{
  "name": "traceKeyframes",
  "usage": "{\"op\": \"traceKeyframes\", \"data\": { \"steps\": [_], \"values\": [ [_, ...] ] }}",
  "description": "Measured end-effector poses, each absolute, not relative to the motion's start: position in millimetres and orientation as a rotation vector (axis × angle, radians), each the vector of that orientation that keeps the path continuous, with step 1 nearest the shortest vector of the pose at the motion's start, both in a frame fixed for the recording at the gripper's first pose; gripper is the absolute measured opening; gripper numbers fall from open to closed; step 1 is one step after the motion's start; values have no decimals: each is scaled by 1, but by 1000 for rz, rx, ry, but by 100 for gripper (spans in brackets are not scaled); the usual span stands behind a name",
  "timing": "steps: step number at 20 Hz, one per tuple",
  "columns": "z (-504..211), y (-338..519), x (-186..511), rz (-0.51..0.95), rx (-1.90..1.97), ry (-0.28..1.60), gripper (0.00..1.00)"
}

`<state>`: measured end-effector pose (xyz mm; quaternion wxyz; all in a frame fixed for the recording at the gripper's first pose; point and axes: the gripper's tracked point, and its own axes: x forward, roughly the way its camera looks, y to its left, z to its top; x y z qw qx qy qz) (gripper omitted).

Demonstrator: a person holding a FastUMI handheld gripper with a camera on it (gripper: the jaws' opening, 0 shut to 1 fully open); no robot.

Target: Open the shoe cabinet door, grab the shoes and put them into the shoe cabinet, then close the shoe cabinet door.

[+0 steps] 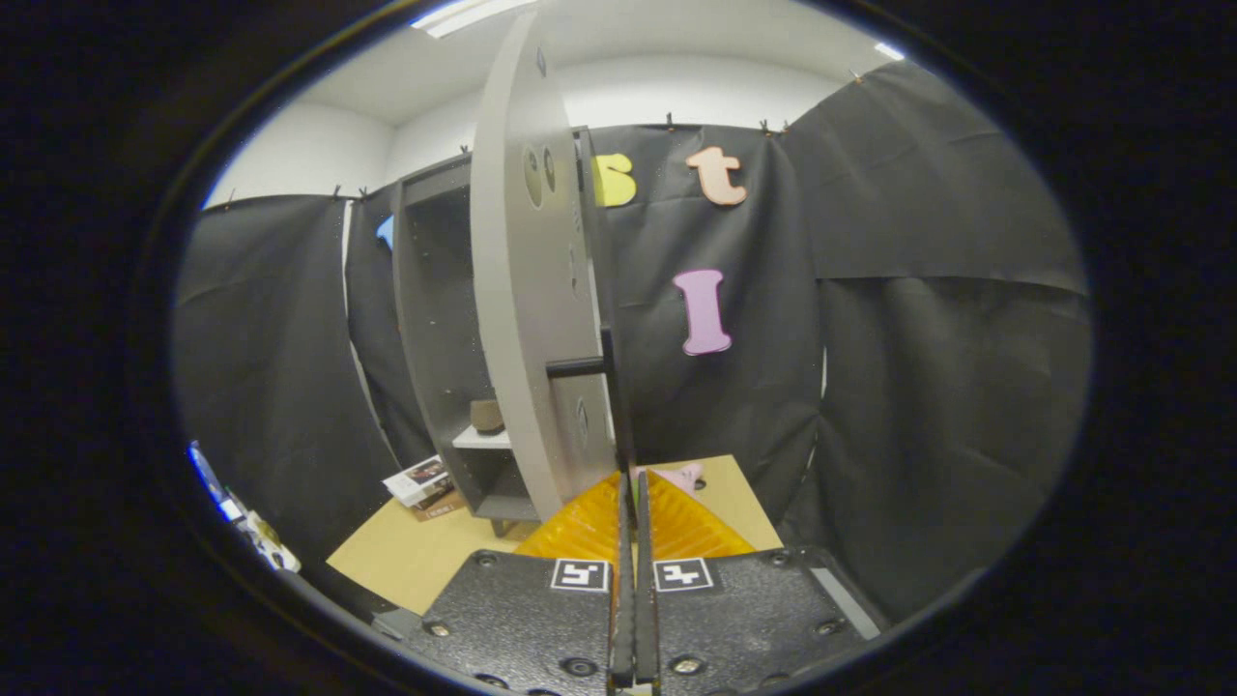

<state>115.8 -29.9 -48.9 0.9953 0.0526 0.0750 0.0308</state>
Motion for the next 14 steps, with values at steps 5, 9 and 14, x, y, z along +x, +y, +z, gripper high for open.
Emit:
{"op": "traceKeyframes", "data": {
  "steps": [5, 9, 14],
  "values": [
    [-79, -21, 77, 36, 183, 180, 35],
    [-115, 13, 63, 11, 156, 218, 72],
    [-169, 83, 64, 33, 105, 282, 78]
  ]
}}
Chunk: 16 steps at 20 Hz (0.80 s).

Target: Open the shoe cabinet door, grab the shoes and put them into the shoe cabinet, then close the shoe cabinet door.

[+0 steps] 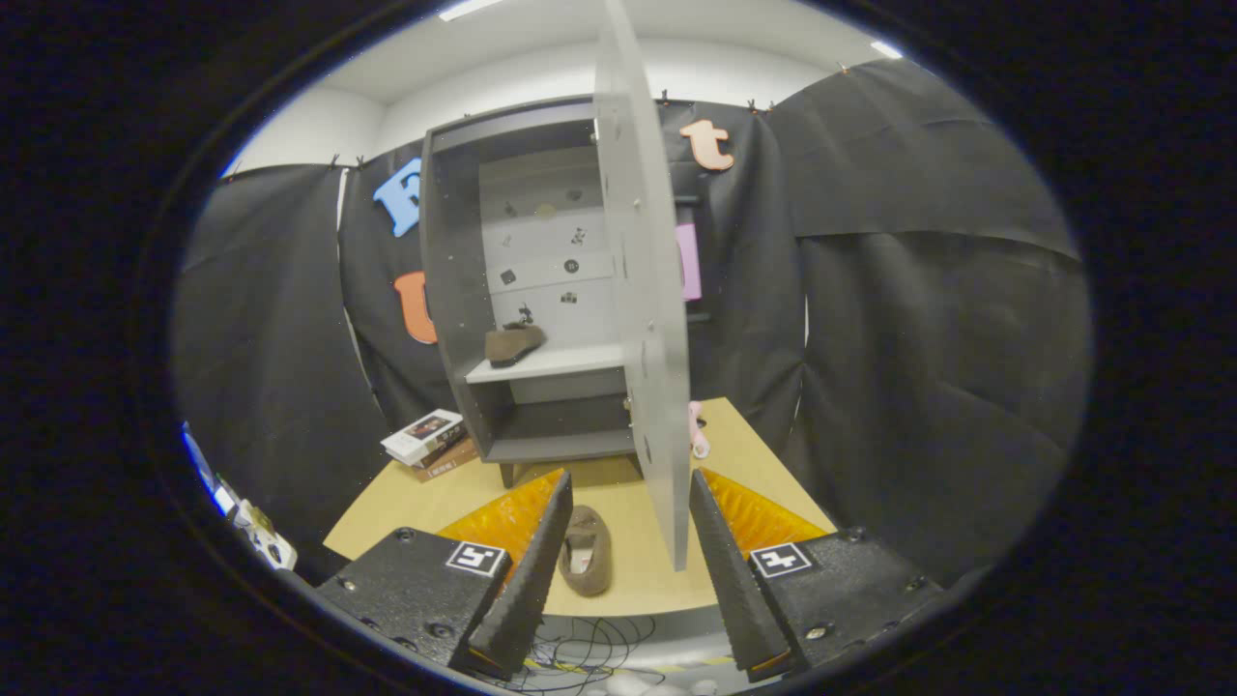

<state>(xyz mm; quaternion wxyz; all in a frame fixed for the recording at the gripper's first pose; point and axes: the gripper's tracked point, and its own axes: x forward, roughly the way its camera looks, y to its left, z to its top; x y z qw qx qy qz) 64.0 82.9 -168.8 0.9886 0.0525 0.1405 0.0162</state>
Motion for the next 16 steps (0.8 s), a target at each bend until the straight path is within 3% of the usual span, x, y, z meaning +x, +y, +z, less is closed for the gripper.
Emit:
{"op": "traceKeyframes", "data": {
  "steps": [16],
  "values": [
    [-373, 216, 176, 169, 52, 589, 79]
  ]
}}
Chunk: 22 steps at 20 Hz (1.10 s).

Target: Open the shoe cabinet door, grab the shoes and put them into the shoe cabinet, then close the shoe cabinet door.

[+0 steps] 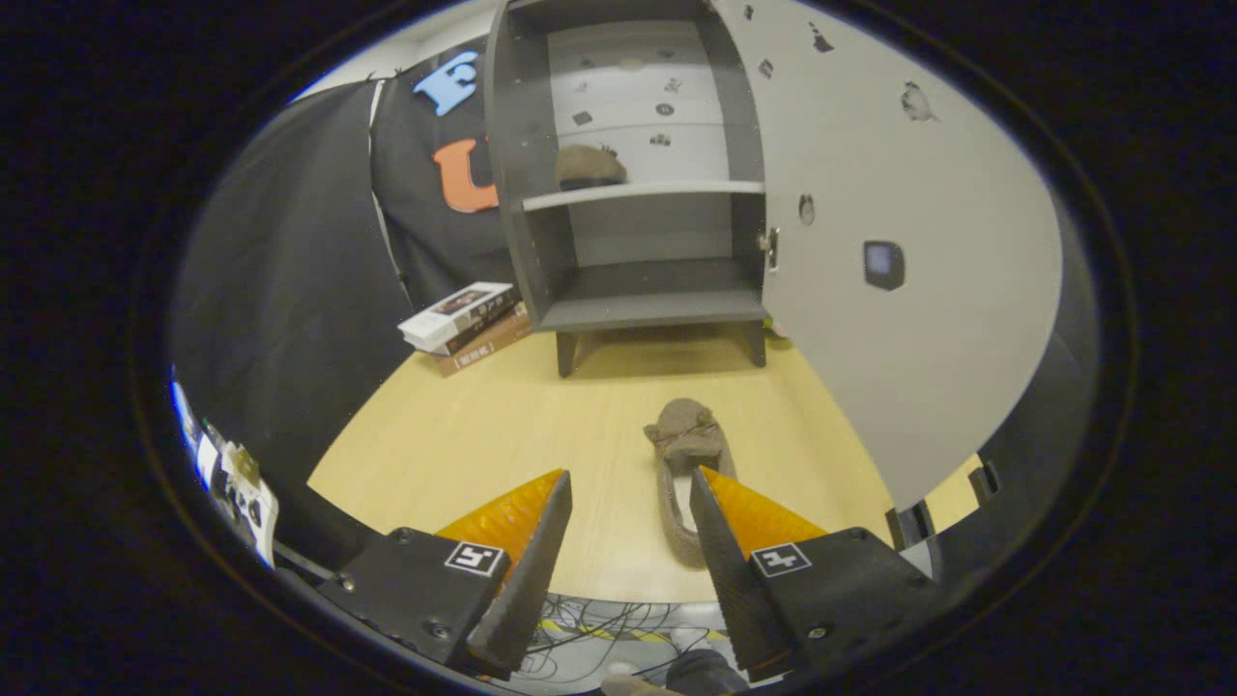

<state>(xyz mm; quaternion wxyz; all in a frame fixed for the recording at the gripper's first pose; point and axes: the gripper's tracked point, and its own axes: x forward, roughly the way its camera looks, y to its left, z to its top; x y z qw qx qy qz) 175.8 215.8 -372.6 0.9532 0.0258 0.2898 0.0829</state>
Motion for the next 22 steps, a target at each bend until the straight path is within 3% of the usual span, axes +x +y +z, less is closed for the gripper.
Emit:
{"op": "traceKeyframes", "data": {
  "steps": [9, 18, 22],
  "values": [
    [-470, 209, 267, 89, 124, 762, 78],
    [-498, 223, 326, 124, 196, 848, 78],
    [-501, 216, 337, 131, 152, 868, 56]
  ]
}}
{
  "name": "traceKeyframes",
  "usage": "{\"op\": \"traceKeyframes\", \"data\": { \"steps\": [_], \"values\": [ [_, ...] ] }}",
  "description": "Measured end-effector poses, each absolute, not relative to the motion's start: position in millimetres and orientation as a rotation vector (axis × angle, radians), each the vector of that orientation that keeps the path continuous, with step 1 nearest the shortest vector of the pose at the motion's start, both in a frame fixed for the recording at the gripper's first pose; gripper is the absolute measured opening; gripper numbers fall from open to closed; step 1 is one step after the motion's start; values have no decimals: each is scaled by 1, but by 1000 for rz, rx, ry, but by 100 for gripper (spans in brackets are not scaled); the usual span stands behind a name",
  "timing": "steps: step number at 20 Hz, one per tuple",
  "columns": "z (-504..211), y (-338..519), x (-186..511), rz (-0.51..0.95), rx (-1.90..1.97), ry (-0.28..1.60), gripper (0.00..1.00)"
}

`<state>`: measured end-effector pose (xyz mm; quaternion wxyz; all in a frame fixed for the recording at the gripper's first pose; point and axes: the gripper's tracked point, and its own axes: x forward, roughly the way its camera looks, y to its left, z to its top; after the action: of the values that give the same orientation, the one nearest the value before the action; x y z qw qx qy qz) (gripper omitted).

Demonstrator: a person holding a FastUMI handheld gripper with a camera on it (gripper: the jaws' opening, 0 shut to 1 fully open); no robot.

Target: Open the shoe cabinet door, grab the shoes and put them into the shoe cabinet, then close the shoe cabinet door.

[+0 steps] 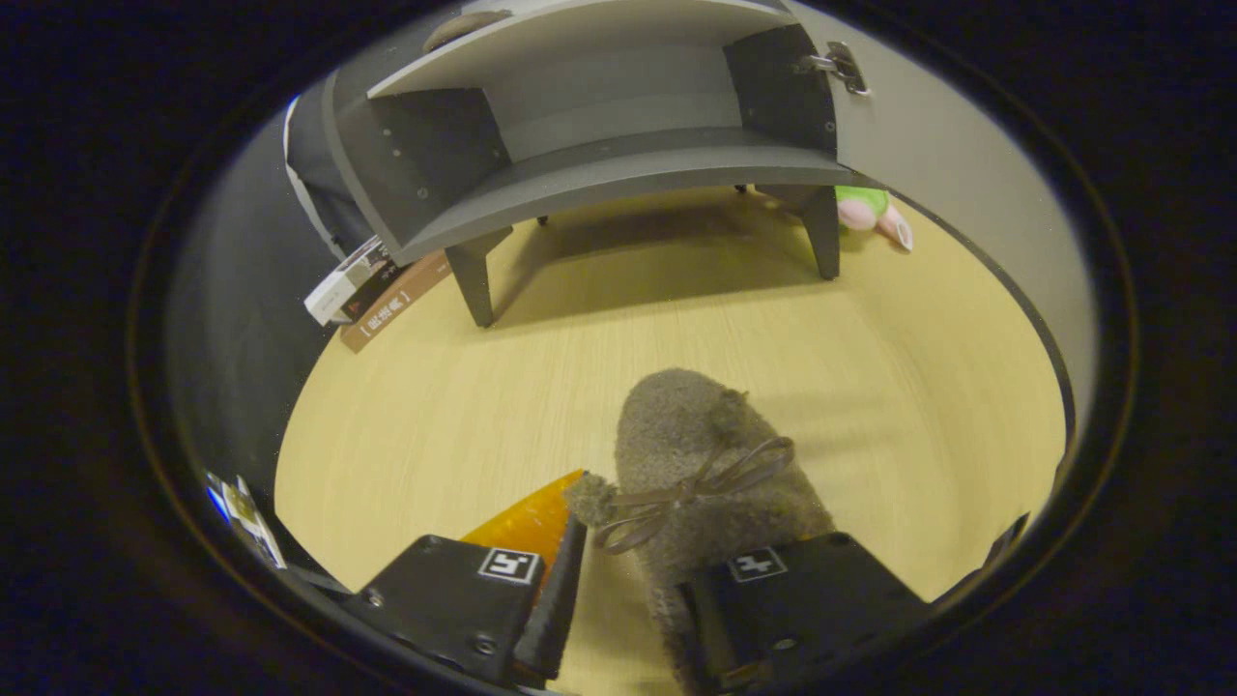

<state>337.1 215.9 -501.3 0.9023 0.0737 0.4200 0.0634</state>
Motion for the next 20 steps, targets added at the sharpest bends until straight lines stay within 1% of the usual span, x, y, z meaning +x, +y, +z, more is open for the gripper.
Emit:
{"op": "traceKeyframes", "data": {
  "steps": [4, 8, 12, 20],
  "values": [
    [-500, 227, 332, 180, 172, 914, 32],
    [-469, 230, 331, 222, 167, 873, 9],
    [-413, 234, 330, 263, 121, 774, 8],
    [-267, 242, 325, 282, 81, 523, 8]
  ]
}}
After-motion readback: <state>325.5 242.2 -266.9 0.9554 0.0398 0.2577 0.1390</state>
